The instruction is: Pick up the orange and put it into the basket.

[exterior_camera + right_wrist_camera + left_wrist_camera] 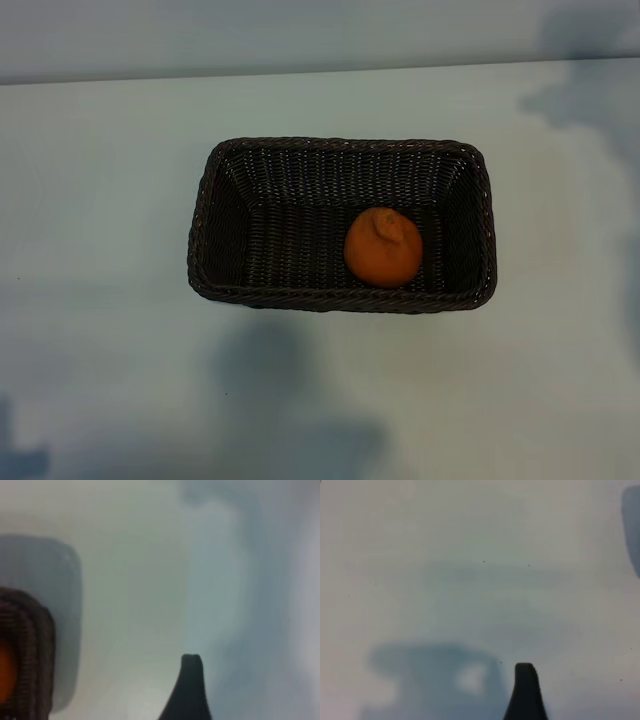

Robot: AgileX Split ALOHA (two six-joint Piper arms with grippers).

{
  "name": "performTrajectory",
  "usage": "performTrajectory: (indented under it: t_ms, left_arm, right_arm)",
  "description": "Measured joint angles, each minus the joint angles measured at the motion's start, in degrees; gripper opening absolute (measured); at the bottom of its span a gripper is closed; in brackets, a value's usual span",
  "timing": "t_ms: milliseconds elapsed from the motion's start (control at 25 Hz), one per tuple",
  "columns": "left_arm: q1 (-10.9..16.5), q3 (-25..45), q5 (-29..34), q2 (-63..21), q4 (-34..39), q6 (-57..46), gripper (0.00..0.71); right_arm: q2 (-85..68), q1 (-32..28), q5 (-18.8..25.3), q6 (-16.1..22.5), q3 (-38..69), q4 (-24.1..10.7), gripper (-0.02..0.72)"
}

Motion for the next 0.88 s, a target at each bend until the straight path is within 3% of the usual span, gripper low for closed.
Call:
performTrajectory:
  t_ms: [640, 880]
  left_arm:
    - [0.0, 0.0, 0.0, 0.0, 0.0, -0.3, 0.551]
    - [0.0, 0.0, 0.0, 0.0, 0.0, -0.3, 0.551]
  right_arm:
    - [-29.9, 0.0, 1.5, 1.0, 0.1, -1.9, 0.598]
    - [-44.5, 0.0, 0.1, 0.3, 8.3, -2.1, 0.598]
